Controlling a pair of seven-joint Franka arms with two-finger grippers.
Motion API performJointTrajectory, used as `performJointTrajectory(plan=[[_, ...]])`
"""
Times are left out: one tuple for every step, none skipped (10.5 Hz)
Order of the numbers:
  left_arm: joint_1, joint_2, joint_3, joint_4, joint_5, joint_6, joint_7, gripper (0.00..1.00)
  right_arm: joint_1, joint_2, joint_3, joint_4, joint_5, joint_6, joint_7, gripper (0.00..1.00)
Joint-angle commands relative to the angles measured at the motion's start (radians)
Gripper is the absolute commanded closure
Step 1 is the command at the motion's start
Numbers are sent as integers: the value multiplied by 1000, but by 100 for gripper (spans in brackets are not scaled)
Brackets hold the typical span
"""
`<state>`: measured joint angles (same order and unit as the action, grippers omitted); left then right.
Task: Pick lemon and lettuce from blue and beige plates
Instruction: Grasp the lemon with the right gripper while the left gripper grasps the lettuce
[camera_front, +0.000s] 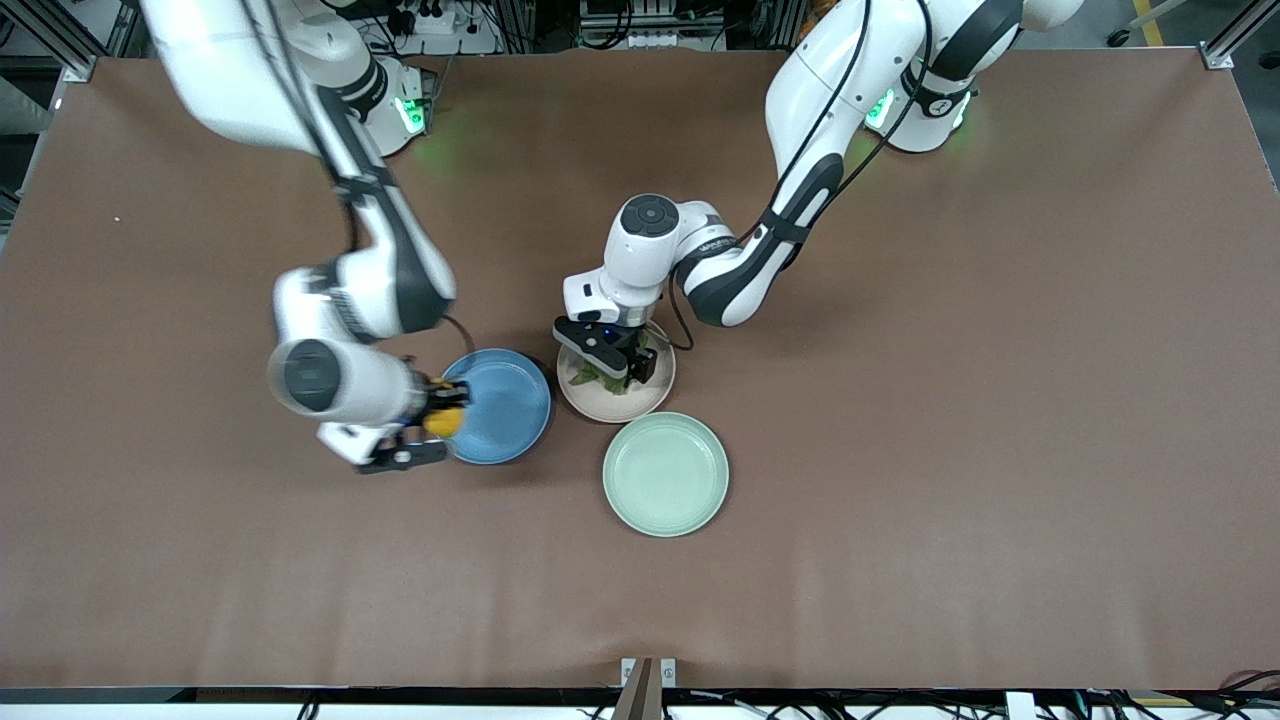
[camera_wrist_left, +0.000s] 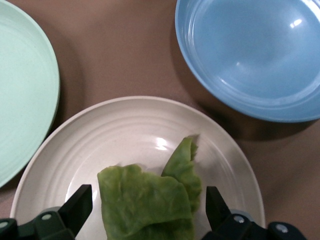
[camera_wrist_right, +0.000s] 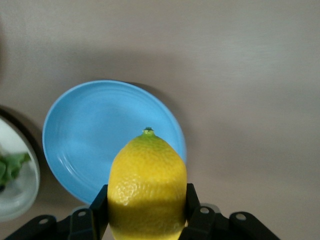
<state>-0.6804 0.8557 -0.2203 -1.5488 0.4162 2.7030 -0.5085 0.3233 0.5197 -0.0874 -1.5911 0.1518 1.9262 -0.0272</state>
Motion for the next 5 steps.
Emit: performJointTrajectory(plan=[[10, 22, -1, 7, 71, 6, 7, 5, -64, -30, -46, -44, 26, -59, -179, 100], [18, 22, -2, 7, 72, 6, 5, 11, -70, -38, -86, -70, 26, -70, -219, 100], [18, 22, -1, 7, 72, 4, 5, 19, -81, -41, -112, -107, 26, -62, -277, 100], [21, 22, -1, 6, 72, 4, 7, 30, -108, -38, -121, -130, 31, -59, -319, 100], [27, 20, 1, 6, 73, 3, 14, 47, -128, -36, -129, -160, 79, -50, -347, 100]])
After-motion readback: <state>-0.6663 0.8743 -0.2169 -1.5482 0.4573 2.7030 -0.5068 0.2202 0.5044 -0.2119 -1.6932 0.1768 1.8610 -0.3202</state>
